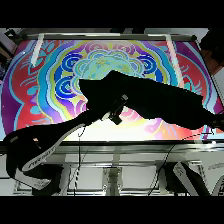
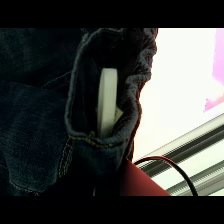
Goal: Fold the clothes and pants, and hang the long-sleeved shirts on hangers.
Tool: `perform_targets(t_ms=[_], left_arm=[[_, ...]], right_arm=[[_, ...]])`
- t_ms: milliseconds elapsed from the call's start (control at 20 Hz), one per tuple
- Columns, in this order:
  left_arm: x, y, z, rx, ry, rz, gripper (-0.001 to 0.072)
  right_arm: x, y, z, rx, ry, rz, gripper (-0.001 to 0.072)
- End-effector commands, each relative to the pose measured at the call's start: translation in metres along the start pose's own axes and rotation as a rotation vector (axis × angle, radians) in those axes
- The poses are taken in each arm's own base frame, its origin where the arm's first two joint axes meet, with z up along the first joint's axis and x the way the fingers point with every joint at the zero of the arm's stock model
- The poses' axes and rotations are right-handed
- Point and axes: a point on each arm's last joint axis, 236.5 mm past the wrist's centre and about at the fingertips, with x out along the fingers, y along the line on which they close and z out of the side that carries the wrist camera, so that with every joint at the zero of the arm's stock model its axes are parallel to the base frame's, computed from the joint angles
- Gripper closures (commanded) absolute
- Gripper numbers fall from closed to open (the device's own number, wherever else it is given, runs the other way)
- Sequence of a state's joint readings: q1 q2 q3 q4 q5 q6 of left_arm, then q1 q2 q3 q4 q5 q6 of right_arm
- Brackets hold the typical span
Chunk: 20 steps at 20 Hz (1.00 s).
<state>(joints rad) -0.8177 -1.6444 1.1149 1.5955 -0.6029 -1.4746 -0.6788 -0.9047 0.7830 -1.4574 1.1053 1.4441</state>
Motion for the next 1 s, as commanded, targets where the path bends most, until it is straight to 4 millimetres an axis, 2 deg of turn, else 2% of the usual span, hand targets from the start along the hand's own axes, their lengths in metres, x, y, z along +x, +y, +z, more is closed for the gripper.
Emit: perform_targets(t_ms=[0,100,150,250,350,450,500,600,650,750,850,950], left_arm=[[0.002,0.01,-0.017,-0.042,0.066,0.005,0.0678],[-0.009,0.026,-0.023,-0.094,0.091,0.018,0.0679],[-0.021,0.041,-0.024,-0.116,0.096,0.038,0.068],[-0.058,0.09,-0.022,-0.202,0.062,0.114,0.068],[-0.115,0.153,-0.016,-0.325,-0.051,0.212,0.0681],[-0.187,0.22,-0.026,-0.462,-0.177,0.331,0.0682],[-0.227,0.253,-0.039,-0.534,-0.236,0.404,0.0683],[-0.301,0.305,-0.073,-0.666,-0.335,0.55,0.0683],[-0.335,0.324,-0.092,-0.728,-0.377,0.617,0.0683],[-0.391,0.349,-0.124,-0.809,-0.438,0.728,0.0683],[-0.43,0.361,-0.156,-0.827,-0.432,0.819,0.0684],[-0.447,0.365,-0.187,-0.842,-0.386,0.866,0.0684]], right_arm=[[0.0,0.0,0.0,0.0,0.0,0.0,0.0669],[0.0,0.002,0.001,0.004,-0.007,0.008,0.0669],[-0.001,0.006,0.004,0.002,-0.019,0.025,0.0669],[-0.003,0.03,0.014,-0.015,-0.059,0.126,0.067],[-0.013,0.057,0.026,-0.018,-0.102,0.241,0.0671],[-0.032,0.069,0.048,-0.02,-0.166,0.292,0.0672],[-0.045,0.073,0.063,-0.022,-0.207,0.307,0.0672],[-0.08,0.09,0.102,-0.027,-0.311,0.377,0.0673],[-0.1,0.101,0.122,-0.019,-0.365,0.432,0.0673],[-0.14,0.122,0.161,-0.003,-0.473,0.543,0.0673],[-0.17,0.128,0.188,-0.02,-0.542,0.576,0.0673],[-0.187,0.127,0.206,-0.017,-0.578,0.576,0.0674]])
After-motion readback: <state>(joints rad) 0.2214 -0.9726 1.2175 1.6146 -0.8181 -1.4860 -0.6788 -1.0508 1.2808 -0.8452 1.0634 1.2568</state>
